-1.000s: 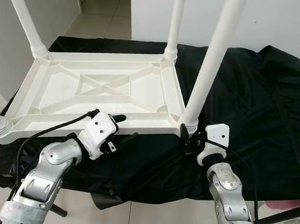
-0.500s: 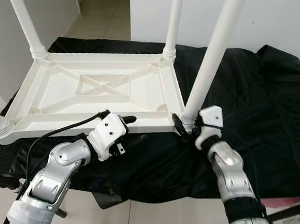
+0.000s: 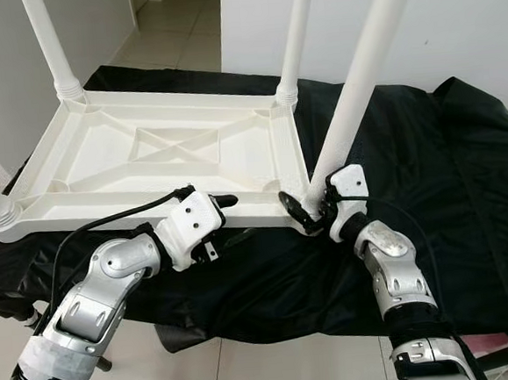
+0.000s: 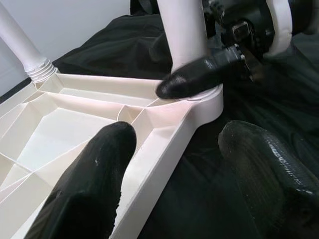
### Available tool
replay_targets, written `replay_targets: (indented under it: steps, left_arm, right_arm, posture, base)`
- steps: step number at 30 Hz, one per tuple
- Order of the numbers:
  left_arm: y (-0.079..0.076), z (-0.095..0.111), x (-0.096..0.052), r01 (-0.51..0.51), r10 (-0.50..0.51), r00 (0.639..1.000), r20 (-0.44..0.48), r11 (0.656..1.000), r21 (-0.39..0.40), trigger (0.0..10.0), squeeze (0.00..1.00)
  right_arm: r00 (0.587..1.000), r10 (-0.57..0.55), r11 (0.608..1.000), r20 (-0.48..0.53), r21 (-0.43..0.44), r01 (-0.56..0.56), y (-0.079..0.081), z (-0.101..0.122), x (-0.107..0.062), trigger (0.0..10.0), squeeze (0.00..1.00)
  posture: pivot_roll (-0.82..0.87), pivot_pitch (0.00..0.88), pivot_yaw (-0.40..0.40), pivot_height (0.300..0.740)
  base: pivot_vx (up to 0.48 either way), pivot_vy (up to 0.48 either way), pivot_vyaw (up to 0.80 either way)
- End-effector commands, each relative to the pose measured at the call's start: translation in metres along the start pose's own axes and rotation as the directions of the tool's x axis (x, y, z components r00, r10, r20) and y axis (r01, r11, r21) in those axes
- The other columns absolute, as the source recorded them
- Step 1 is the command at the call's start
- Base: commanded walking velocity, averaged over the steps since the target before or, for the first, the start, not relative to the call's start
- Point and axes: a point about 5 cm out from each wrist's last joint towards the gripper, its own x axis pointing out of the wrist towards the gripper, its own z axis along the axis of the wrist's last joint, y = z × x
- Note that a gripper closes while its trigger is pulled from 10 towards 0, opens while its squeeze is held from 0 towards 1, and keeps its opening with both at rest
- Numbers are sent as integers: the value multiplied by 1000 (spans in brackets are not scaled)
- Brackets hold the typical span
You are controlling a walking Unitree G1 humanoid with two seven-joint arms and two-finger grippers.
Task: Building children table
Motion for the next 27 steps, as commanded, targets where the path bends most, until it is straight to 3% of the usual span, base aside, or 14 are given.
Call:
replay_targets:
  steps: [1,13,19,21,27]
  left_arm:
    - [-4,-2,-1,-6,6,1000,-11,1000,0,10000,0]
    - [-5,-7,-8,24,-23,999,-45,1000,3,10000,0]
    - [-10,-9,-13,76,-77,995,-62,997,-14,10000,0]
    - [-18,-9,-16,143,-146,987,-60,989,-44,10000,0]
    - [-24,-8,-16,179,-183,982,-53,982,-62,10000,0]
  right_arm:
    - [999,47,998,-21,30,-47,9,-7,-4,10000,0]
    - [994,97,992,47,78,-100,42,-2,-3,10000,0]
    - [995,84,994,48,71,-87,37,0,-8,10000,0]
    - [995,94,995,46,38,-96,30,5,-9,10000,0]
    - [993,106,994,42,5,-106,21,12,-4,10000,0]
  posture:
    - [-3,53,-79,740]
    - [-1,72,-75,740]
    - [-7,77,-58,740]
    - [-7,77,-56,740]
    - [-8,75,-53,740]
  base:
    - [0,0,0]
    - [0,0,0]
    - [0,0,0]
    - [0,0,0]
    - [0,0,0]
